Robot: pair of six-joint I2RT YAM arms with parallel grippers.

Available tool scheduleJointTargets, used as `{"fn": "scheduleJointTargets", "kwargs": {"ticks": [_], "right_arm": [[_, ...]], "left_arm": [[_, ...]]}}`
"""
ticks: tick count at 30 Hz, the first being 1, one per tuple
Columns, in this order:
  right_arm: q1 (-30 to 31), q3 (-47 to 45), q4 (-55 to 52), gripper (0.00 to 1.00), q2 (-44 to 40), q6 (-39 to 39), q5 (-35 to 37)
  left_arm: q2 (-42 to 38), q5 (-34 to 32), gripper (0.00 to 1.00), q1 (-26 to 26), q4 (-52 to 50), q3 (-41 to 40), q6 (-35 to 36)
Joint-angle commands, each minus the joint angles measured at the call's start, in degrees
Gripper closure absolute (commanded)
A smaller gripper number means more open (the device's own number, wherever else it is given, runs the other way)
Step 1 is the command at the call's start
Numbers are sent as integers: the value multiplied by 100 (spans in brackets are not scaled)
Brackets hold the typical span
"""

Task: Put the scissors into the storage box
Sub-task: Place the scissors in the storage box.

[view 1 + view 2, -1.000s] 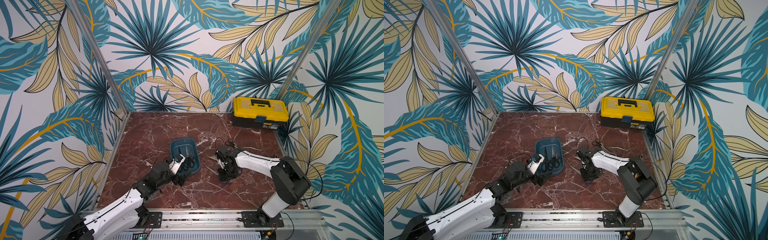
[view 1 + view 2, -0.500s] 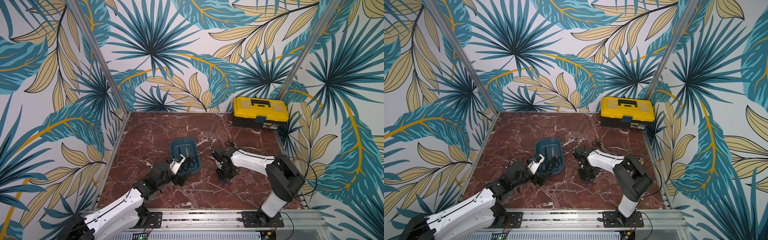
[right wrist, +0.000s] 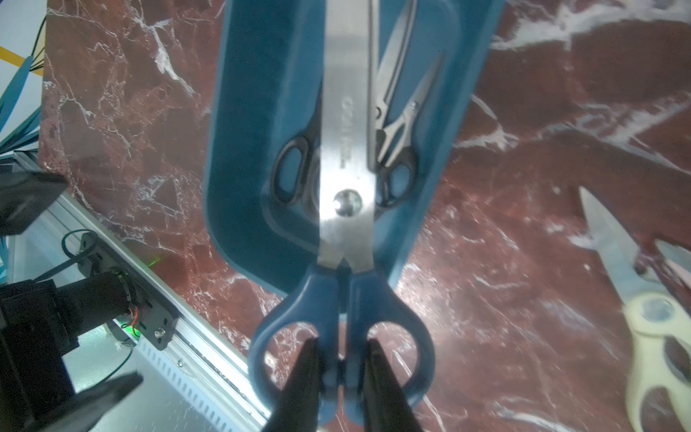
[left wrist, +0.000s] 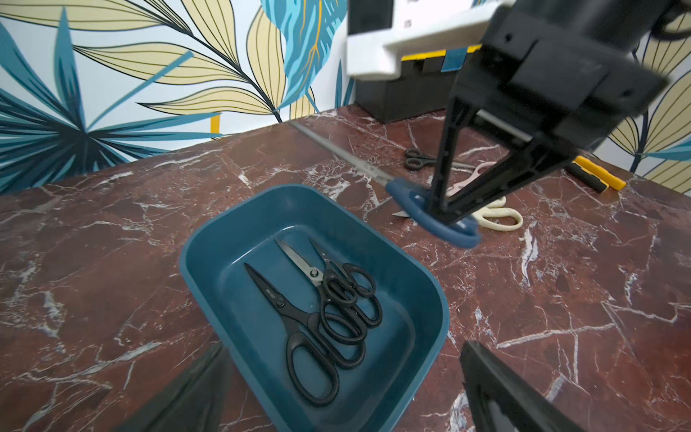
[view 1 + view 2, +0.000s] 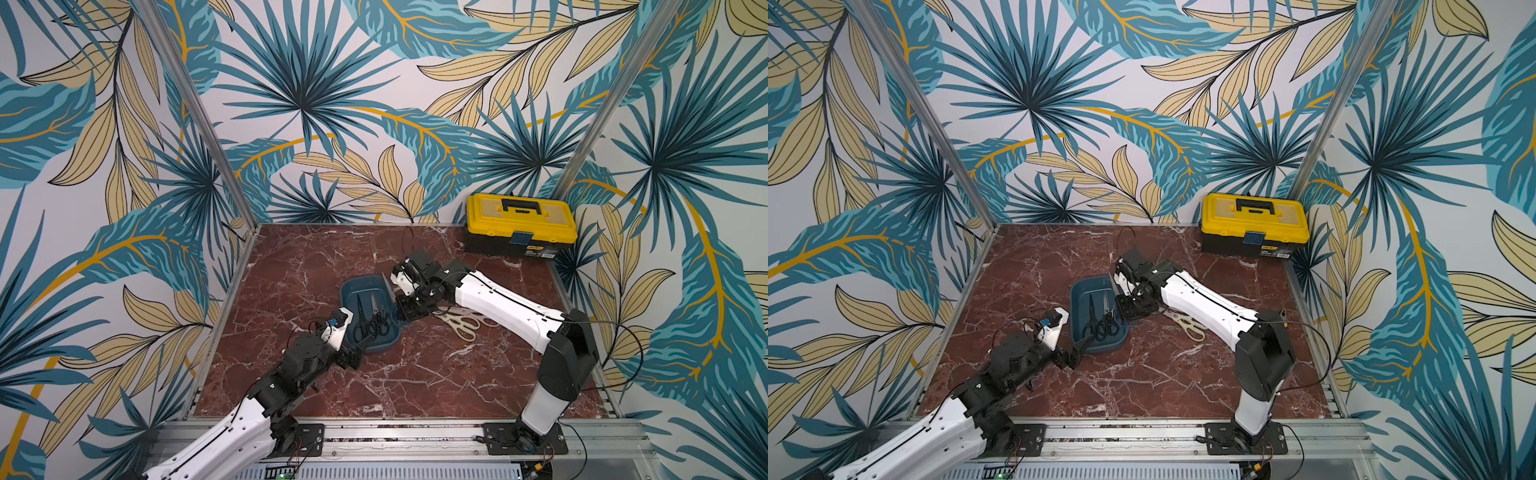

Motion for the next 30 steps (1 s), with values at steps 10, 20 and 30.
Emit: {"fn": "scheduleJointTargets", "kwargs": {"ticks": [10, 20, 30], "right_arm": [[277, 1086, -37, 93, 1822, 515, 313], [275, 1010, 24, 43, 1218, 179, 1230], [-1239, -1423, 577, 34, -1300, -405, 2411]], "left_arm": [[-255, -239, 0, 45, -23, -204, -122], [-163, -567, 0, 46, 3, -193, -210], [1376, 1207, 0, -32, 245, 328, 363]]}}
